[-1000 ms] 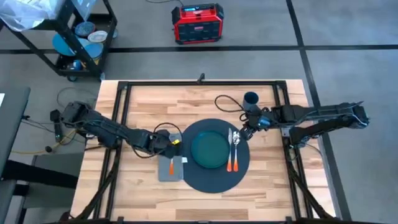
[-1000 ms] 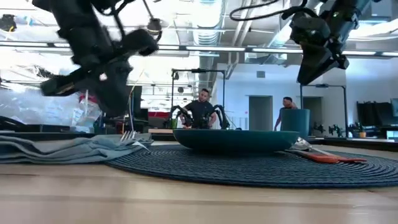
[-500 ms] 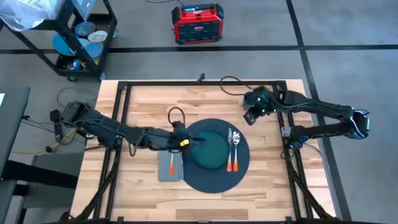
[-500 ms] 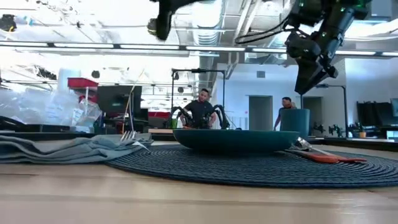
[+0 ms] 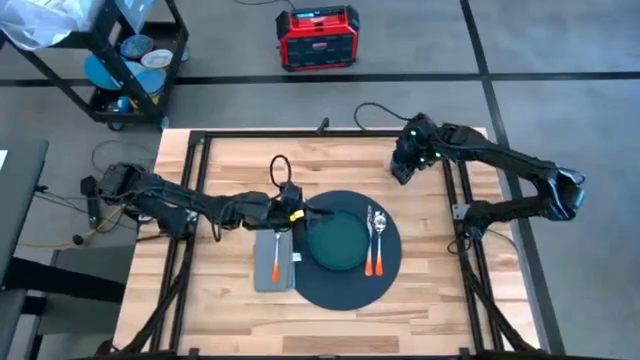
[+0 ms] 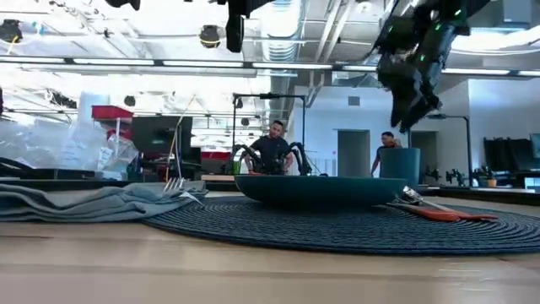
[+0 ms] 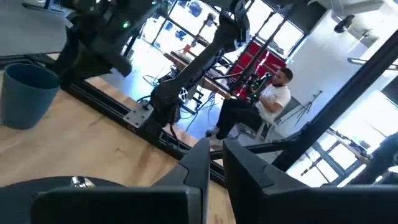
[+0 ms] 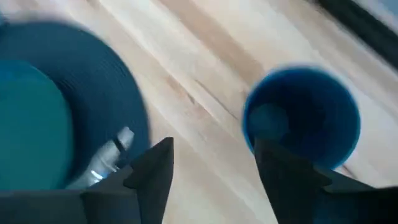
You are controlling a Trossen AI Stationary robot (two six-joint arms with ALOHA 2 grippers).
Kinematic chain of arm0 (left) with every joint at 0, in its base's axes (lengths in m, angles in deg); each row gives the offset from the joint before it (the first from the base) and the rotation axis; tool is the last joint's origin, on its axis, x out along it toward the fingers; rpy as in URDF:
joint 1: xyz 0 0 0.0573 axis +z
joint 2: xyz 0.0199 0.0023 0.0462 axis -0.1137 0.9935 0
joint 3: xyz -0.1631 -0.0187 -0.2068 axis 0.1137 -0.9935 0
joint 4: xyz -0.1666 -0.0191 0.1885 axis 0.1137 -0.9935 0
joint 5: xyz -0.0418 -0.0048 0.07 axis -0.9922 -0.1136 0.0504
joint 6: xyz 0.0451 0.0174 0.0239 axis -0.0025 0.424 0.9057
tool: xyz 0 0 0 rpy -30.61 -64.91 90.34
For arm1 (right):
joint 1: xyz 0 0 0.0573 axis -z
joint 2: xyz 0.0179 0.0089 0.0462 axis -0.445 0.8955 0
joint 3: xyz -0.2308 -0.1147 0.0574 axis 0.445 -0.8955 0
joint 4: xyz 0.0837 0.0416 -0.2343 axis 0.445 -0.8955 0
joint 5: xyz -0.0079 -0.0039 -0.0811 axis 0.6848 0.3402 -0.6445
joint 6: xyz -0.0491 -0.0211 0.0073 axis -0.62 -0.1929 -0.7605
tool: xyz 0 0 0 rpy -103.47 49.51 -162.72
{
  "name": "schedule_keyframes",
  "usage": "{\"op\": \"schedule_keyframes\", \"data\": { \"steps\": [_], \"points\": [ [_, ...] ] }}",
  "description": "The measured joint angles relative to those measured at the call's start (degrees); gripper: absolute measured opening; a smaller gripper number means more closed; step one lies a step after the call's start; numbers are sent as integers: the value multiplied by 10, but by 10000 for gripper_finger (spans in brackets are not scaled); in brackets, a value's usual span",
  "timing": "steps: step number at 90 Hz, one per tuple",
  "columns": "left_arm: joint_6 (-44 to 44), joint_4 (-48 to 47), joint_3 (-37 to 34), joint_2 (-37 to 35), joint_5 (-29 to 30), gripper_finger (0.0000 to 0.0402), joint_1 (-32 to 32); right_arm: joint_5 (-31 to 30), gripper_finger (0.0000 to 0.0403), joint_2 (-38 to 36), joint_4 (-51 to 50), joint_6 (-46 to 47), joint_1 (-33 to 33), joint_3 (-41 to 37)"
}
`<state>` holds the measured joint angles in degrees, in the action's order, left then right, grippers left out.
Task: Set table place
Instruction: Put the blue cup to the top of the blue tablemat
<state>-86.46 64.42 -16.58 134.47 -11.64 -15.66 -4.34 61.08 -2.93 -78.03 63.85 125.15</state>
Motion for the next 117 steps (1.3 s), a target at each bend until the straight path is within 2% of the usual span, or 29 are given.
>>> {"op": "schedule_keyframes", "data": {
  "steps": [23,30,36,46,54,63,75,89,99,117],
  "points": [
    [-2,-14,0,0,-1,27,-2,-55,207,79,13,-25,3,2],
    [-2,-22,0,0,-1,27,-2,-72,195,95,11,-25,7,2],
    [-4,-27,0,0,-1,27,-2,-75,157,107,1,-25,11,3],
    [-4,-39,0,0,-1,27,-2,-65,35,107,-20,-27,11,3],
    [-4,-48,0,0,-1,27,-2,-55,8,81,-40,-3,-12,3],
    [-4,-62,0,0,-1,27,-2,-43,2,36,-93,54,-63,3],
    [-4,-74,0,0,-1,27,-2,-29,1,-22,-133,154,-171,3],
    [-1,-73,0,0,-1,27,-2,-16,1,-28,-148,247,-265,3],
    [0,-73,0,0,-1,27,-2,-34,1,-1,-158,254,-283,2],
    [-6,-72,0,0,-25,27,-2,-40,0,51,-142,231,-269,2]
  ]
}}
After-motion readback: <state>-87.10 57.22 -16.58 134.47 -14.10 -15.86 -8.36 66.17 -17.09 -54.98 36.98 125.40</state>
